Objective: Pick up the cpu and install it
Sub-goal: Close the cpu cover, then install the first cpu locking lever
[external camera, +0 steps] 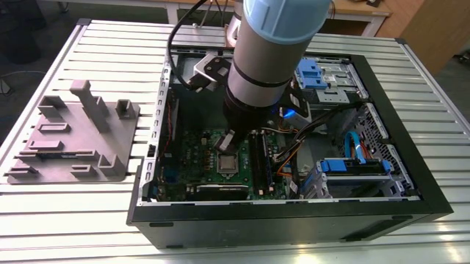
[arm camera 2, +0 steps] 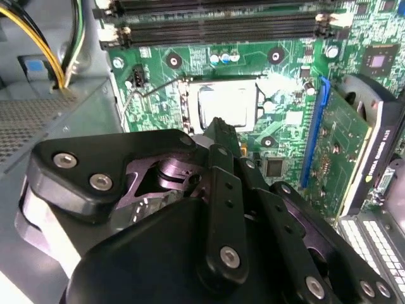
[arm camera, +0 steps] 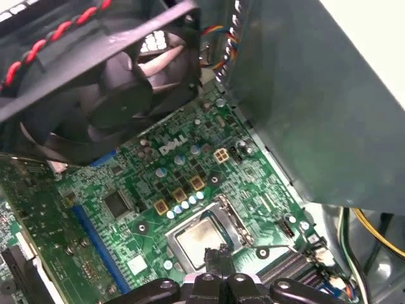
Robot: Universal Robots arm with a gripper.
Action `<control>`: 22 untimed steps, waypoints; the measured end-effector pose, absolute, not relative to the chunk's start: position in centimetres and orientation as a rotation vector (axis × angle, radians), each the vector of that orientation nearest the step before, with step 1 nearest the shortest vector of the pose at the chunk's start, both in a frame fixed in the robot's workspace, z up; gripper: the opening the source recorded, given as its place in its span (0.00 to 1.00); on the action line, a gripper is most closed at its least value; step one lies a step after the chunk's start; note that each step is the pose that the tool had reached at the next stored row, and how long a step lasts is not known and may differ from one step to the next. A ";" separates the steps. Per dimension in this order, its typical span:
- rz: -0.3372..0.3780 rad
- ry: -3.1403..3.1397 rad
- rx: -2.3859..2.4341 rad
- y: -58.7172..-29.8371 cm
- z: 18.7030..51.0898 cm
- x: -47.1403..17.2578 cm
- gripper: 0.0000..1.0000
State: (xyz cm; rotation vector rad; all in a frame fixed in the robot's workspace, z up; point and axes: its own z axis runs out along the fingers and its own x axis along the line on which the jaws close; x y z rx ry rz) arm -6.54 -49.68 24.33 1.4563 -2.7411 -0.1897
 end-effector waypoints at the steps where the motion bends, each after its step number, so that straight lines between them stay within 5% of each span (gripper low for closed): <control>1: -0.190 -2.740 1.458 -49.7 24.3 -6.7 0.10; 22: -0.189 -2.740 1.460 -49.8 24.2 -6.2 0.10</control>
